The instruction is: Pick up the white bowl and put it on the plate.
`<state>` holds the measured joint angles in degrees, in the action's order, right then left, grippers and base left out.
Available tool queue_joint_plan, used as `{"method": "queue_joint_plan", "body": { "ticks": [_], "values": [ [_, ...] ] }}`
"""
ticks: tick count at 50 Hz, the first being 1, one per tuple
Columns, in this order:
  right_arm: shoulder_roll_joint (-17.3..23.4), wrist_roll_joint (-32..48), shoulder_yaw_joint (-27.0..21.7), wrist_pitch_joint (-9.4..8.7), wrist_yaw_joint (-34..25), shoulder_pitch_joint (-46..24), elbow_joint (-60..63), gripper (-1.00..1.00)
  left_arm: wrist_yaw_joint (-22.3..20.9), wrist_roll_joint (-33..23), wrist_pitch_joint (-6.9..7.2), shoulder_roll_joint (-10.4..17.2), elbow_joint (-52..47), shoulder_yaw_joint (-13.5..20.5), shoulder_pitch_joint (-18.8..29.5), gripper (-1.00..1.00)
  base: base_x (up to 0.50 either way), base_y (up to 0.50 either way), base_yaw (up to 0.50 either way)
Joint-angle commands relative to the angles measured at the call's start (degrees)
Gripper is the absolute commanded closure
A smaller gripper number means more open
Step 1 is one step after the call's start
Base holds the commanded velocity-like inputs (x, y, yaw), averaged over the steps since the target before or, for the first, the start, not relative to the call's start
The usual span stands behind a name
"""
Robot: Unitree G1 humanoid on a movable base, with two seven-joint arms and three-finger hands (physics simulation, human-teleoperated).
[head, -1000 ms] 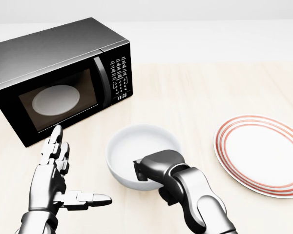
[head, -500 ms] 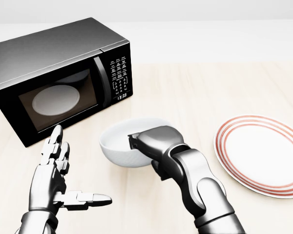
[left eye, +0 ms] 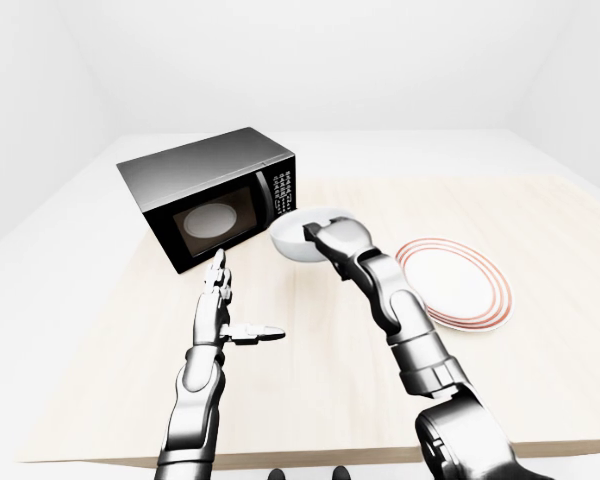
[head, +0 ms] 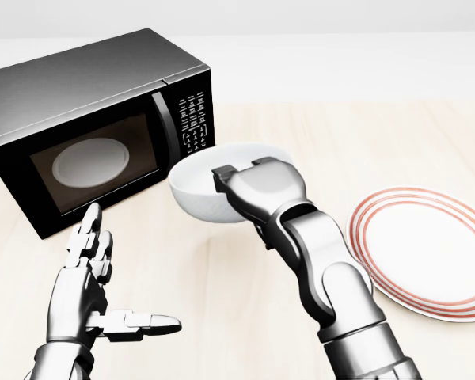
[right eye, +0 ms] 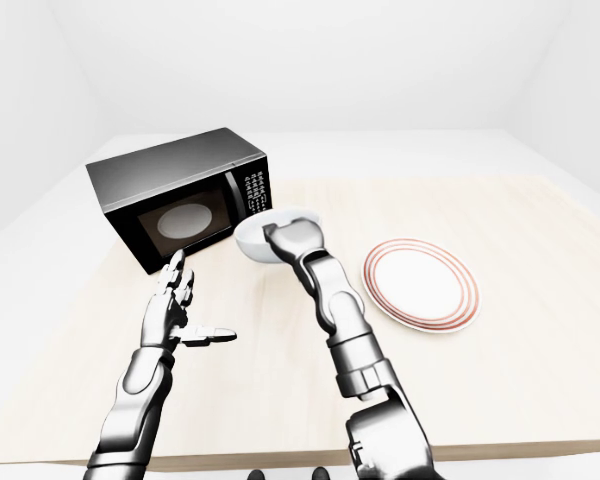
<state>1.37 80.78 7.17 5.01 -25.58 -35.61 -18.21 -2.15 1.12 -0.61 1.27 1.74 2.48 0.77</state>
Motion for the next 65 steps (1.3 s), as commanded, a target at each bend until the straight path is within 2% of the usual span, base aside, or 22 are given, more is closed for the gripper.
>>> {"method": "queue_joint_plan", "body": {
  "ticks": [1,4,9,12,13,16,21,23,26,29,32,36,44,47,49,52,57,60,65],
  "values": [
    [1.4,-5.3,-1.1,-0.01,4.5,-2.8,1.2,1.00,0.0,0.0,-0.31,0.0,0.4,0.0,0.1,-1.00,0.00,0.00,0.00],
    [1.8,-4.8,-1.3,-0.01,6.0,-3.2,1.3,1.00,0.0,0.0,0.15,0.0,-0.2,0.0,0.0,-1.00,0.00,0.00,0.00],
    [2.5,-3.6,-1.6,-0.01,8.2,-3.9,1.1,1.00,-0.1,0.1,-1.28,0.0,1.6,0.1,0.3,-1.00,0.00,0.00,0.00],
    [2.7,-3.1,-1.7,-0.01,9.0,-3.9,0.4,1.00,-0.1,0.1,-0.96,0.1,1.2,0.1,0.3,-1.00,0.00,0.00,0.00],
    [2.7,-3.2,-1.8,-0.01,9.3,-3.8,0.2,1.00,-0.1,0.1,-1.41,0.1,1.8,0.2,0.4,-1.00,0.00,0.00,0.00],
    [3.0,-2.9,-1.8,-0.01,9.7,-3.5,0.3,1.00,-0.1,0.2,-1.41,0.1,1.8,0.2,0.4,-1.00,0.00,0.00,0.00],
    [3.7,-3.1,-2.4,-0.01,10.8,-3.3,0.1,1.00,-0.1,0.1,-0.94,0.1,1.1,0.1,0.2,-1.00,0.00,0.00,0.00],
    [3.9,-3.4,-2.6,-0.01,10.5,-3.3,0.6,1.00,0.1,0.1,0.45,0.0,-0.6,-0.1,-0.1,-1.00,0.00,0.00,0.00],
    [4.5,-4.0,-3.2,-0.01,10.7,-3.2,0.4,1.00,0.0,0.1,-0.39,0.0,0.3,0.0,0.0,-1.00,0.00,0.00,0.00],
    [5.1,-4.2,-3.4,-0.01,11.2,-2.6,0.6,1.00,0.0,0.0,-0.61,0.0,0.6,0.0,0.0,-1.00,0.00,0.00,0.00],
    [5.6,-4.5,-3.7,-0.01,11.2,-2.0,1.2,1.00,0.1,0.0,-0.17,0.0,0.2,-0.1,0.0,-1.00,0.00,0.00,0.00],
    [6.3,-5.3,-4.3,-0.01,11.2,-1.6,1.5,1.00,0.1,0.0,-0.58,0.0,0.8,0.0,0.2,-1.00,0.00,0.00,0.00],
    [8.5,-7.0,-5.9,-0.01,10.6,-1.8,2.7,1.00,0.2,-0.1,-0.22,0.0,0.4,0.0,0.1,-1.00,0.00,0.00,0.00],
    [8.9,-7.4,-6.1,-0.01,10.8,-1.1,3.1,1.00,0.1,0.0,-1.25,0.1,1.7,0.2,0.4,-1.00,0.00,0.00,0.00],
    [9.1,-7.6,-6.2,-0.01,10.9,-0.5,3.4,1.00,0.2,-0.1,-0.63,0.1,0.9,0.1,0.2,-1.00,0.00,0.00,0.00],
    [9.5,-8.0,-6.5,-0.01,11.0,-0.3,3.6,1.00,0.1,0.0,-0.76,0.1,1.0,0.1,0.2,-1.00,0.00,0.00,0.00],
    [10.7,-9.0,-7.5,-0.60,10.8,-0.1,4.1,1.00,0.2,0.0,0.08,0.0,-0.1,0.0,0.0,-1.00,0.00,0.00,0.00],
    [11.1,-9.4,-7.7,-0.89,11.0,0.2,4.1,1.00,0.1,-0.1,-0.38,0.0,0.5,0.0,0.1,-1.00,0.00,0.00,0.00],
    [12.2,-10.2,-8.5,-1.41,11.1,1.0,4.5,1.00,0.1,0.0,-0.30,0.0,0.4,0.0,0.1,-1.00,0.00,0.00,0.00]
  ]
}}
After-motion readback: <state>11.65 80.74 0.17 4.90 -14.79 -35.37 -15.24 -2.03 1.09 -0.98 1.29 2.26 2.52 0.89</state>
